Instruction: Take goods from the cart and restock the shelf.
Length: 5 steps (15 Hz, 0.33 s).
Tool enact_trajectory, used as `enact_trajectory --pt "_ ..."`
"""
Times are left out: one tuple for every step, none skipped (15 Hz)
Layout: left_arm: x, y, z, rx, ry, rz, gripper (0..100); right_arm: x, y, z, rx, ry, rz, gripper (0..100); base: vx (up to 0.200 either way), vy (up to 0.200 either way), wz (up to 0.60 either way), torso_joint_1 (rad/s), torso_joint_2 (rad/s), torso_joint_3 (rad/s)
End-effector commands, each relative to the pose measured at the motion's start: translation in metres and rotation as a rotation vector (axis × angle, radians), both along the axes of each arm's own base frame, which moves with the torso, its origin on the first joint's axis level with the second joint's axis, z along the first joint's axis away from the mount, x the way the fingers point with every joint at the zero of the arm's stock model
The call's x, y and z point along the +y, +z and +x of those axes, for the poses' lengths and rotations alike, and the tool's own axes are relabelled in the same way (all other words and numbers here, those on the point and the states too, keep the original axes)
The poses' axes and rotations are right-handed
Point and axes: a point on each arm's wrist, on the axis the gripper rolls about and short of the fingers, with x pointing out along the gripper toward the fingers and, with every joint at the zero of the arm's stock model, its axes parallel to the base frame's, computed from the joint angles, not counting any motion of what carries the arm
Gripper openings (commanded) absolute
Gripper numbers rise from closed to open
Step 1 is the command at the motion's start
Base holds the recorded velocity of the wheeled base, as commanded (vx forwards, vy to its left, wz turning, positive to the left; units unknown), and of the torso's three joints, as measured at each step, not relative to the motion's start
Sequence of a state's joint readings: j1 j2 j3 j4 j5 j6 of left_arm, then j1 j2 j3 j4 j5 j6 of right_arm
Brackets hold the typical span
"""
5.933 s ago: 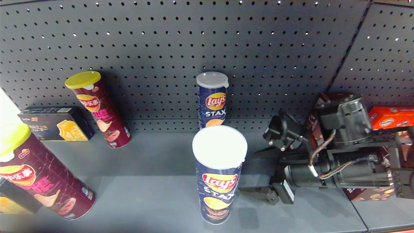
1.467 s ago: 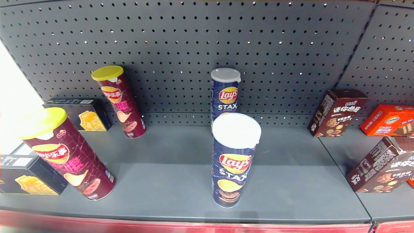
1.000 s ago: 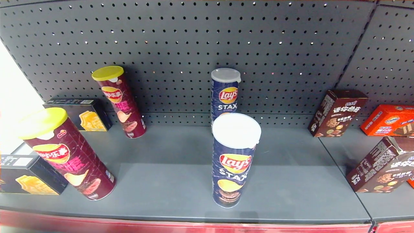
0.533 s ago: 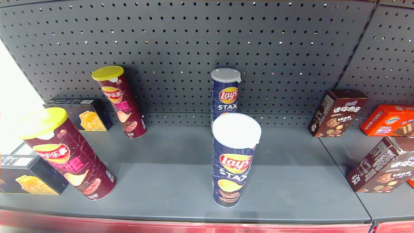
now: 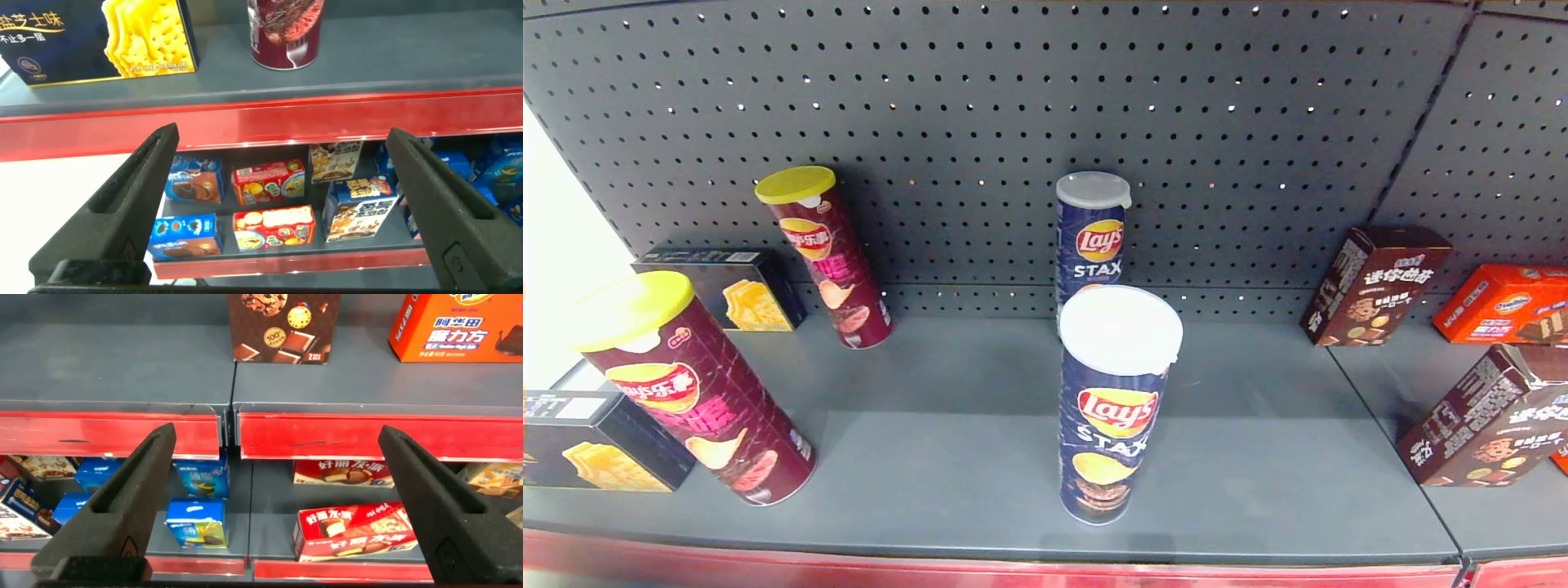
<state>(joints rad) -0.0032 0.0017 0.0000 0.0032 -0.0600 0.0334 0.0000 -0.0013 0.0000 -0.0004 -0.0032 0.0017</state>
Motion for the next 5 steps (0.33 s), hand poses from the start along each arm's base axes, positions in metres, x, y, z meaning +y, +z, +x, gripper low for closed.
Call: enact_trajectory --pt "0.0 0.0 0.0 0.0 0.0 0.0 100 0.0 0.0001 0.0001 0.0 0.0 0.0 100 0.0 0.0 0.0 0.0 0.0 0.0" --pt "0.0 0.0 0.0 0.0 0.002 0.0 100 0.0 0.0 0.0001 0.002 0.0 0.0 100 0.0 0.0 0.0 0.0 0.0 0.0" --pt "0.0 0.0 0.0 0.0 0.002 0.0 100 0.0 0.0 0.0001 0.002 0.0 0.0 100 0.0 0.0 0.0 0.0 0.0 0.0" --pt "0.0 0.0 0.0 0.0 0.0 0.0 100 0.0 0.0 0.0001 0.002 0.0 0.0 100 0.0 0.0 0.0 0.0 0.0 0.0" --pt "0.0 0.0 0.0 0.0 0.002 0.0 100 0.0 0.0 0.0001 0.002 0.0 0.0 100 0.0 0.0 0.0 0.0 0.0 0.0"
